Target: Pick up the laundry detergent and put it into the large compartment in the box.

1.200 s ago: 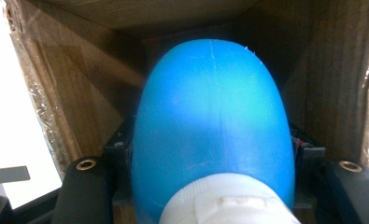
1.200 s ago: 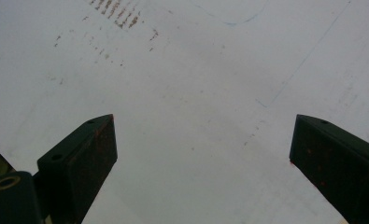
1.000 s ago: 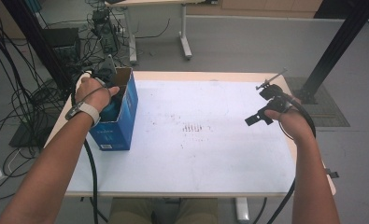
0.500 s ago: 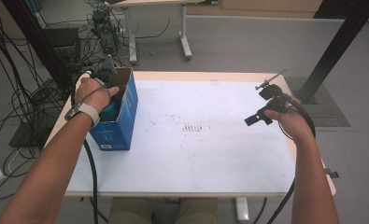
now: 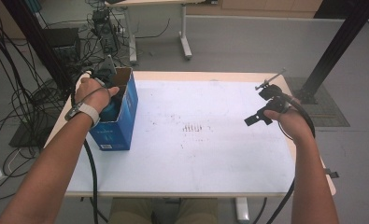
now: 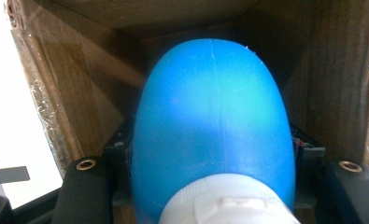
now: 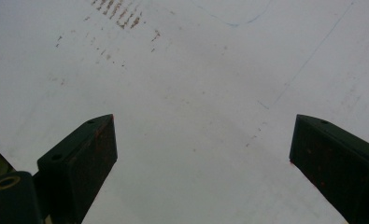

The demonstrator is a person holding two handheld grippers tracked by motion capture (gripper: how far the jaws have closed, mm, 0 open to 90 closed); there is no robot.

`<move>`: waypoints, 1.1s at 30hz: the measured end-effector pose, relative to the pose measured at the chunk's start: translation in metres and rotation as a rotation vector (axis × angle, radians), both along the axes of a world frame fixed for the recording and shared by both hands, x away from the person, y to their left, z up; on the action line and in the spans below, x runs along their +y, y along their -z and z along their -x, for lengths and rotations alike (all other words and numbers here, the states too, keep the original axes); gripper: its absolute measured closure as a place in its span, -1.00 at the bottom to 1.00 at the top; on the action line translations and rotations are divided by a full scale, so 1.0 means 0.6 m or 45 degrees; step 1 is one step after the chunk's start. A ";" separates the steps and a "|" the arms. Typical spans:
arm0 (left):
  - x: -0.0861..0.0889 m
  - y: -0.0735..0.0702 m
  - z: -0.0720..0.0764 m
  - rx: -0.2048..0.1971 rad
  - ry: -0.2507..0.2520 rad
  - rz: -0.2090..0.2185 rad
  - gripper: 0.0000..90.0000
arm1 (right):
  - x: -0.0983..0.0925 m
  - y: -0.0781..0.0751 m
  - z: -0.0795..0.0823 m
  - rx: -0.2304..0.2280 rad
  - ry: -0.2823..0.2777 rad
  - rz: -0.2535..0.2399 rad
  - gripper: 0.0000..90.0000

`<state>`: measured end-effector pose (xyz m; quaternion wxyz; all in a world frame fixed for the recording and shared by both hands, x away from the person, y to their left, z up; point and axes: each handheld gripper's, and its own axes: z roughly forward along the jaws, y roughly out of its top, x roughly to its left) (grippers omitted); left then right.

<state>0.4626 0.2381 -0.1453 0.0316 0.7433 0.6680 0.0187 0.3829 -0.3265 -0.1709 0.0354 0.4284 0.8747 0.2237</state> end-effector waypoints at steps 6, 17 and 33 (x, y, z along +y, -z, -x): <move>0.000 0.000 0.001 -0.001 0.001 0.001 -0.17 | -0.001 0.001 0.000 -0.001 -0.003 0.000 -0.83; 0.000 0.000 0.001 -0.003 0.000 0.003 -0.17 | -0.002 0.001 0.001 0.001 0.001 0.000 -0.83; 0.003 0.001 0.002 -0.010 -0.002 0.008 -0.17 | -0.002 0.002 0.000 0.003 0.002 -0.001 -0.83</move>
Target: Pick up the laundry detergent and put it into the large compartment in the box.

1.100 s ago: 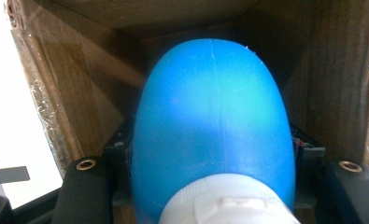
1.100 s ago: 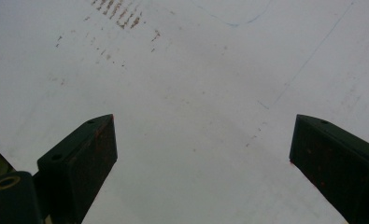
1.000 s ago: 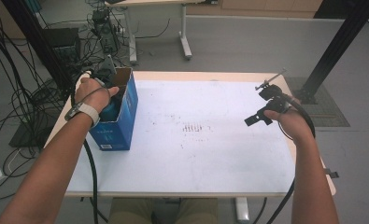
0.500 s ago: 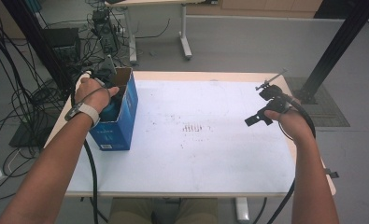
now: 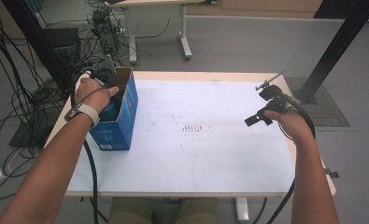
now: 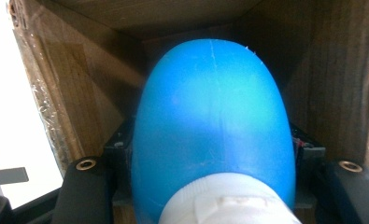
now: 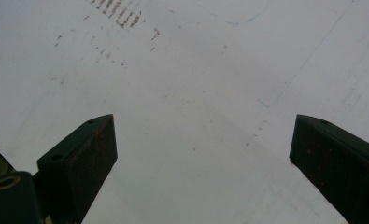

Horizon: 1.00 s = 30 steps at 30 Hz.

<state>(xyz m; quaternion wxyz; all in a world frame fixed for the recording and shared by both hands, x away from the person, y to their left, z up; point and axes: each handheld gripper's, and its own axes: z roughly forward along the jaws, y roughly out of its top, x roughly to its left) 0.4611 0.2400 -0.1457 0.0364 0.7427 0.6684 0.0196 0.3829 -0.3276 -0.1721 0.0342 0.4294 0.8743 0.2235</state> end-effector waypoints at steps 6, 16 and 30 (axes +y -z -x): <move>0.000 0.000 0.000 0.001 -0.002 0.000 -0.17 | -0.001 0.001 0.000 0.001 0.000 -0.001 -0.83; 0.002 0.000 0.000 0.001 -0.001 0.005 -0.17 | 0.000 0.001 0.000 -0.001 -0.002 -0.002 -0.83; 0.004 0.000 0.000 -0.005 -0.001 0.012 -0.18 | 0.001 0.002 -0.001 0.001 -0.003 -0.002 -0.83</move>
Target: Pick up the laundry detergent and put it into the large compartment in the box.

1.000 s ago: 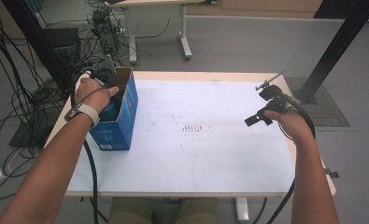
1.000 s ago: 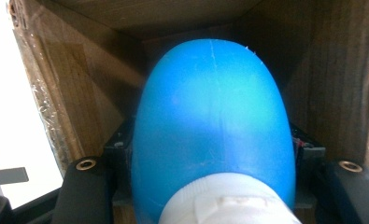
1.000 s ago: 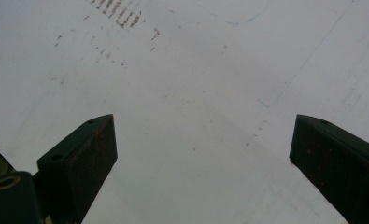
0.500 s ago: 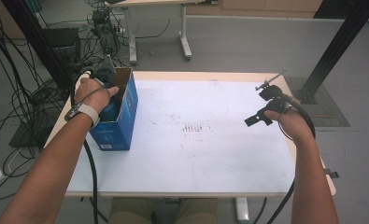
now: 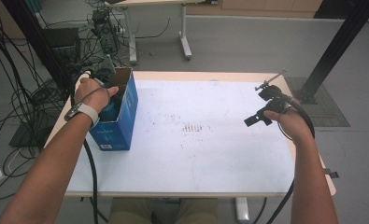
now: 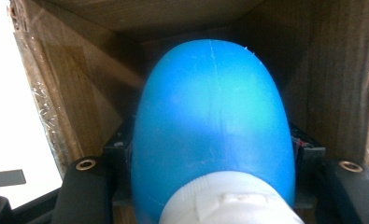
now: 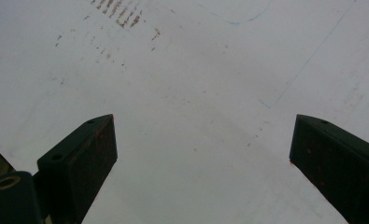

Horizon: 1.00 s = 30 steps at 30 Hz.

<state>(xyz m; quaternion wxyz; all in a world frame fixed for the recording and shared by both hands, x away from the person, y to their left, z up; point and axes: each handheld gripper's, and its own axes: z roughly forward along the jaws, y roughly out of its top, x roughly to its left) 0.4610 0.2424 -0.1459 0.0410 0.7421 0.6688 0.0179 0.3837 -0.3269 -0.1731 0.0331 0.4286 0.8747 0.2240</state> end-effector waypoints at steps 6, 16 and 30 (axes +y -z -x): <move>0.002 0.001 0.002 -0.010 0.001 0.006 -0.19 | 0.001 0.000 0.000 0.000 -0.001 0.002 -0.83; 0.009 -0.001 0.004 -0.018 -0.004 0.035 -0.33 | 0.002 0.000 0.000 0.001 -0.003 0.002 -0.83; 0.009 -0.001 0.006 -0.024 0.010 0.033 -0.34 | 0.002 0.001 0.001 0.001 -0.002 0.000 -0.84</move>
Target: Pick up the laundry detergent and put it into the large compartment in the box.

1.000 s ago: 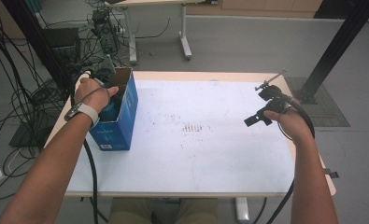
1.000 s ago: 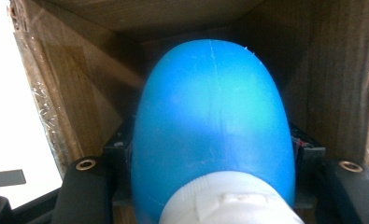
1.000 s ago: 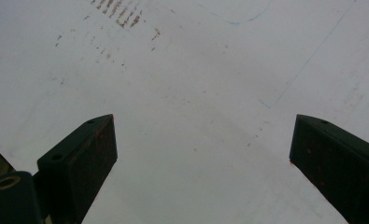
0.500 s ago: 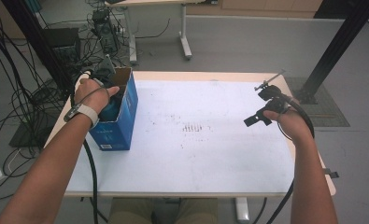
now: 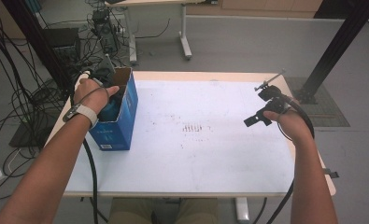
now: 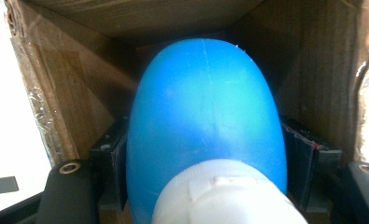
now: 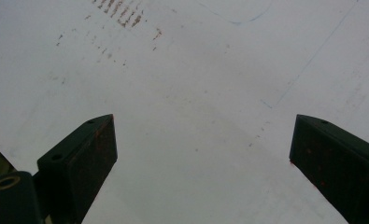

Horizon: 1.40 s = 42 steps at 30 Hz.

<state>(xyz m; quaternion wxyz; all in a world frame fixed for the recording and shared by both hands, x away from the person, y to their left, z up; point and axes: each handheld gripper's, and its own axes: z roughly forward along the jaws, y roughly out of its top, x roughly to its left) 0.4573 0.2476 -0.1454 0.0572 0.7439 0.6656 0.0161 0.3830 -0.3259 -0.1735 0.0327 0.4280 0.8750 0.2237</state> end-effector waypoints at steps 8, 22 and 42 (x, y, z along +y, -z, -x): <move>-0.002 -0.004 0.001 -0.002 0.021 -0.013 -0.35 | 0.000 -0.001 0.001 -0.002 0.000 -0.001 -0.83; 0.008 -0.029 0.009 -0.021 0.039 0.017 -0.44 | 0.002 -0.001 0.003 -0.001 -0.005 0.003 -0.83; 0.021 -0.103 0.019 -0.064 0.092 0.034 -0.71 | 0.005 -0.010 0.009 -0.007 -0.009 0.006 -0.83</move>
